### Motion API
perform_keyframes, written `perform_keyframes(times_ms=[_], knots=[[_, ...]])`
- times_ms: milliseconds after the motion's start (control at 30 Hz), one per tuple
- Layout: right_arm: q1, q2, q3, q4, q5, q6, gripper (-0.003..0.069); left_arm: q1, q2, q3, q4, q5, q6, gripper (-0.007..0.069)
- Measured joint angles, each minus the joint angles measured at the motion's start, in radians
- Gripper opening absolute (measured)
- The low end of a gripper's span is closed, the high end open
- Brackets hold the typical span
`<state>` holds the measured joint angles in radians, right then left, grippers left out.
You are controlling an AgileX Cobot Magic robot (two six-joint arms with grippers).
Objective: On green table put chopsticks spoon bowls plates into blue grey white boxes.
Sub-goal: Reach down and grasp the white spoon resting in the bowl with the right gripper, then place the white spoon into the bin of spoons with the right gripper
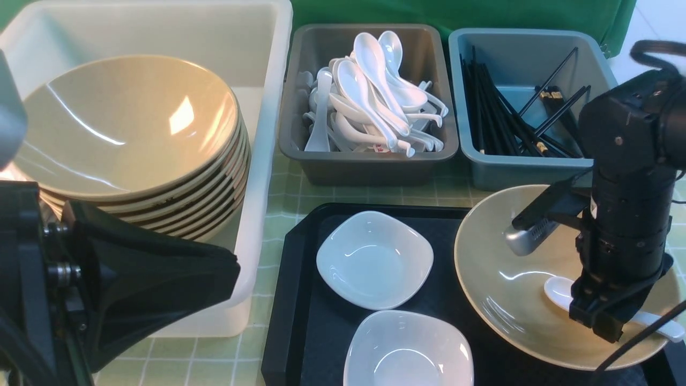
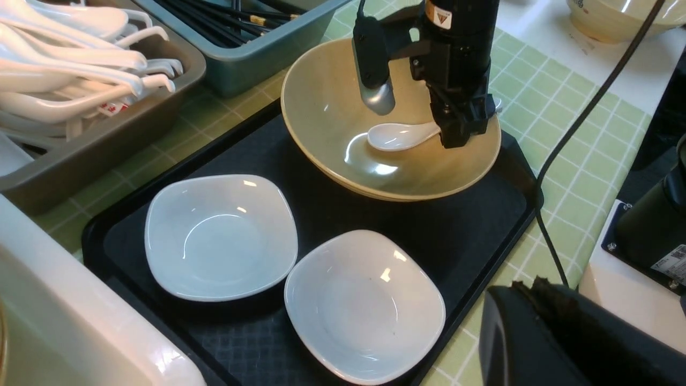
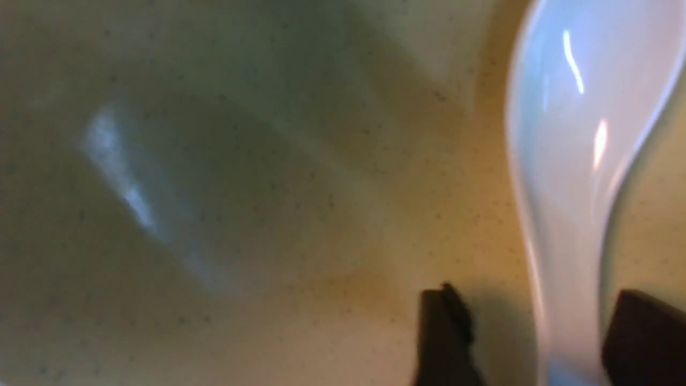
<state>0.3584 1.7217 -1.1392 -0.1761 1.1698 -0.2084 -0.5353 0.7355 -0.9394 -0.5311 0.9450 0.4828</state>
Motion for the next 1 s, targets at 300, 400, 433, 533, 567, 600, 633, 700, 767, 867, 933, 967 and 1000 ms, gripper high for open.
perform_keyframes(times_ms=[300, 400, 433, 533, 567, 600, 633, 700, 767, 867, 933, 967, 1000], knots=[[0.0, -0.006, -0.022, -0.005, 0.0, 0.035, 0.0148, 0.0, 0.0, 0.0, 0.0, 0.01, 0.0, -0.0001], [0.0, -0.046, -0.089, 0.009, 0.0, 0.048, 0.0148, 0.0, 0.0, 0.0, 0.0, 0.01, 0.0, -0.0001], [0.0, -0.062, -0.122, 0.031, 0.0, 0.049, 0.0148, 0.0, 0.0, 0.0, 0.0, 0.01, 0.0, -0.0001], [-0.002, -0.096, -0.239, 0.146, -0.001, 0.044, 0.0148, 0.0, 0.0, 0.0, 0.001, 0.01, 0.0, -0.0001], [-0.002, -0.099, -0.295, 0.215, -0.005, 0.034, 0.0148, 0.0, 0.0, 0.0, 0.002, 0.008, 0.0, -0.0001], [-0.002, -0.099, -0.33, 0.265, -0.013, 0.024, 0.0148, 0.0, 0.0, 0.0, 0.002, 0.003, 0.0, -0.0001], [-0.002, -0.093, -0.379, 0.354, -0.042, 0.013, 0.0148, 0.0, 0.0, 0.0, 0.003, -0.004, 0.0, -0.0001], [-0.002, -0.069, -0.453, 0.465, -0.113, -0.006, 0.0148, 0.0, 0.0, 0.0, 0.004, -0.025, 0.0, -0.0001], [-0.002, -0.033, -0.507, 0.523, -0.183, -0.018, 0.0148, 0.0, 0.0, 0.0, 0.004, -0.042, 0.0, -0.0001], [-0.002, 0.064, -0.585, 0.604, -0.298, -0.03, 0.0148, 0.0, 0.0, 0.0, 0.004, -0.059, 0.0, -0.0001], [-0.002, 0.152, -0.641, 0.636, -0.384, -0.027, 0.0148, 0.0, 0.001, 0.0, 0.004, -0.06, 0.0, -0.0001], [-0.002, 0.197, -0.663, 0.64, -0.41, -0.024, 0.0148, 0.0, 0.002, 0.0, 0.004, -0.06, 0.0, -0.0001], [-0.002, 0.207, -0.668, 0.641, -0.416, -0.023, 0.0148, 0.0, 0.003, 0.0, 0.004, -0.06, 0.0, -0.0001]])
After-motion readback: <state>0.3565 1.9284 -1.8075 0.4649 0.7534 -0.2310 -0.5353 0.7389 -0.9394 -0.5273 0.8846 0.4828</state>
